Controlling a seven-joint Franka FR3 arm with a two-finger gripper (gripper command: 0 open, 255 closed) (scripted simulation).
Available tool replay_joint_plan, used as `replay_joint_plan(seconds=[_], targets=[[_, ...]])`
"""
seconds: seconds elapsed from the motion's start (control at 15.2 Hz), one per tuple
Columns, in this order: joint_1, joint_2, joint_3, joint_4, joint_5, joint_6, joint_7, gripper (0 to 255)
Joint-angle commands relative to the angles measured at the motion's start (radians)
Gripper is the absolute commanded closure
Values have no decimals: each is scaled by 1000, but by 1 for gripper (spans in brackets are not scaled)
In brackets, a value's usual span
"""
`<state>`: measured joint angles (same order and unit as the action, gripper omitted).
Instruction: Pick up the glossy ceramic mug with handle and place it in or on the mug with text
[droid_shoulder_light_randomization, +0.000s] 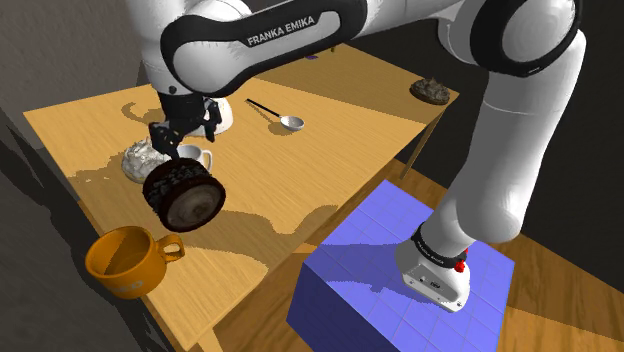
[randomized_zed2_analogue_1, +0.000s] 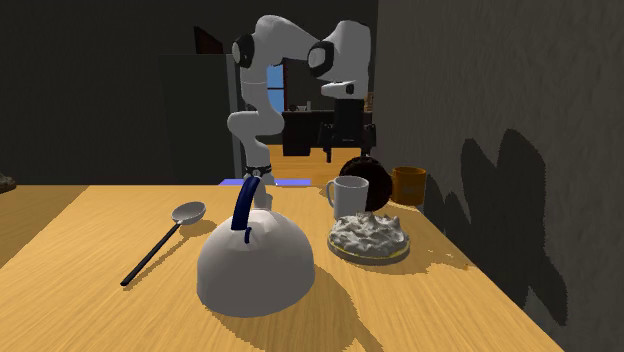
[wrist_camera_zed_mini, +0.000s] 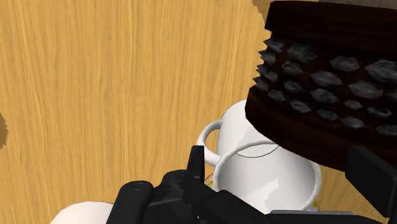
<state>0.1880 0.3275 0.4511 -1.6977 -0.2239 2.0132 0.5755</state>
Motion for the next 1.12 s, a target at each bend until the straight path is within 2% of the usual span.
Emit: replay_joint_plan(seconds=[0.0, 0.2, 0.66, 1.06], targets=[[35, 95, -5, 91, -34, -24, 28, 0], [85, 201, -16, 220, -66, -56, 52, 0], [109, 227, -59, 173, -64, 23, 52, 0], [131, 225, -88, 169, -48, 32, 44, 0]])
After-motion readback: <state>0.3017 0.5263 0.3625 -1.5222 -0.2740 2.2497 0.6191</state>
